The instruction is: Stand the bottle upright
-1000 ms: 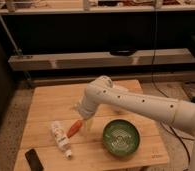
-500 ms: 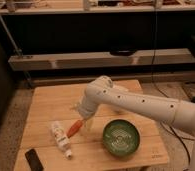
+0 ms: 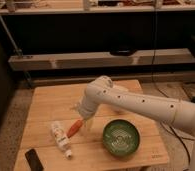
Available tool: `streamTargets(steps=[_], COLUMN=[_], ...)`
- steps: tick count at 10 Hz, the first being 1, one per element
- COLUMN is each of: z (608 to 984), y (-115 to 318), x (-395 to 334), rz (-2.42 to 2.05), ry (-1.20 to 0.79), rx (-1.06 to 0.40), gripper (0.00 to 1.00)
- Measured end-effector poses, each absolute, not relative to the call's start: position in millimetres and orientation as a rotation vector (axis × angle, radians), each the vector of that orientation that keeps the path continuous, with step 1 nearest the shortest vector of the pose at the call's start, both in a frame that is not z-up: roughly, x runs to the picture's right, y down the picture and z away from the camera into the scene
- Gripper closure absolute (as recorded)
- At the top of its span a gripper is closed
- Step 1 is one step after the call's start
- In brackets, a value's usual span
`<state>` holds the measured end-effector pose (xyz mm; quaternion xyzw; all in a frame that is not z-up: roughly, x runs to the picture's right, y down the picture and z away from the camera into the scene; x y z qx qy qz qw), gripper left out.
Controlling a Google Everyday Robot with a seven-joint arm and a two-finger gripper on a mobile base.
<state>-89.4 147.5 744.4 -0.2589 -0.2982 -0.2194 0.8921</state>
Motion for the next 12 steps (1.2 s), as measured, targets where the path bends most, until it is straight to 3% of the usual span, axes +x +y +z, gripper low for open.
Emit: streamTargets(steps=[6, 12], z=[743.8, 734.4], y=[150.7, 184.1], x=[-90.9, -137.8], rz=[-0.476, -0.671], ry=[-0.613, -0.606], rx=[-0.548, -0.618], gripper=[0.20, 0.20])
